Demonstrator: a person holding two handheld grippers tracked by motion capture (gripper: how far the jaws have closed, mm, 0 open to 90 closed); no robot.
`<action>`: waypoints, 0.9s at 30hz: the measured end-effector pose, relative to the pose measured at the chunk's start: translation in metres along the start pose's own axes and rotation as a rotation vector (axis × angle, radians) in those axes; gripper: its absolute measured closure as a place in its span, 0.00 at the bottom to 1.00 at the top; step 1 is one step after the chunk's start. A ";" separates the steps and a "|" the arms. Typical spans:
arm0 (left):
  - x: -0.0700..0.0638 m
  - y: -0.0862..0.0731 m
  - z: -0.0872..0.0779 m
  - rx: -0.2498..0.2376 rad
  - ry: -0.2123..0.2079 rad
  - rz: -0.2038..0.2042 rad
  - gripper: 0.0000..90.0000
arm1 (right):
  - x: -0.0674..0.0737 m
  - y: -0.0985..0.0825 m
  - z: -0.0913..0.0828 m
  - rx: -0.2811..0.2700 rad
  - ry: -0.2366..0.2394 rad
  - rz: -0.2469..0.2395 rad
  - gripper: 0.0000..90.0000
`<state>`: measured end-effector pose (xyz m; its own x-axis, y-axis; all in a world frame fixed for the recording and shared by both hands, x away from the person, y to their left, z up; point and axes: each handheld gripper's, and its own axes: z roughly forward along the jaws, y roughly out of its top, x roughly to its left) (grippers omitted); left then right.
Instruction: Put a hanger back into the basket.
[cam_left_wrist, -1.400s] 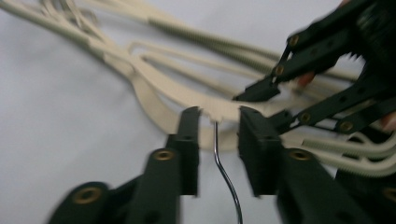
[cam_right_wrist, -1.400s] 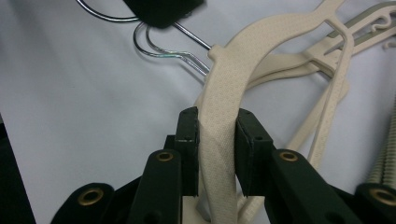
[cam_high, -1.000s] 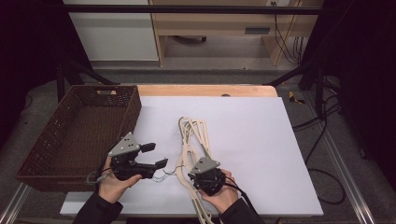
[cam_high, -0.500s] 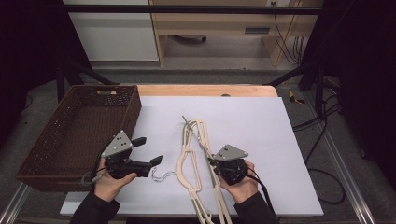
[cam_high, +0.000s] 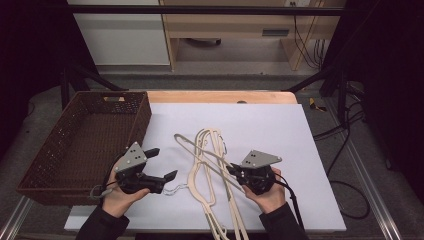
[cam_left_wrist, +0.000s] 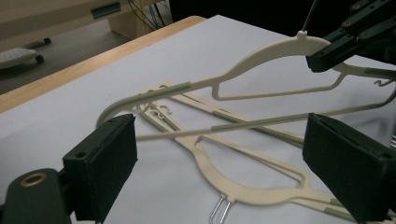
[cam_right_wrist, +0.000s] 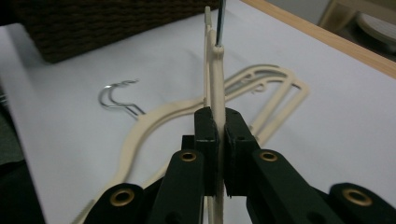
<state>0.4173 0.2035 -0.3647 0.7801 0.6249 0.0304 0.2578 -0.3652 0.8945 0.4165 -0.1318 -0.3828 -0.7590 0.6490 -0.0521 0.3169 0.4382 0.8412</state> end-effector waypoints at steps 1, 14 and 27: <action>-0.001 0.000 0.001 0.002 -0.002 0.007 0.11 | 0.003 0.002 0.000 -0.007 0.031 -0.005 0.96; -0.018 0.002 0.013 0.077 -0.109 0.109 0.26 | 0.027 0.014 0.003 -0.044 0.323 -0.073 0.96; -0.029 0.002 0.020 0.154 -0.223 0.165 0.73 | 0.034 0.014 0.009 -0.016 0.401 -0.121 0.96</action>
<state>0.4069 0.1707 -0.3731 0.9199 0.3881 0.0552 0.1878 -0.5599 0.8070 0.4002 -0.0976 -0.3776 -0.9526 0.2984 0.0598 0.2053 0.4850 0.8501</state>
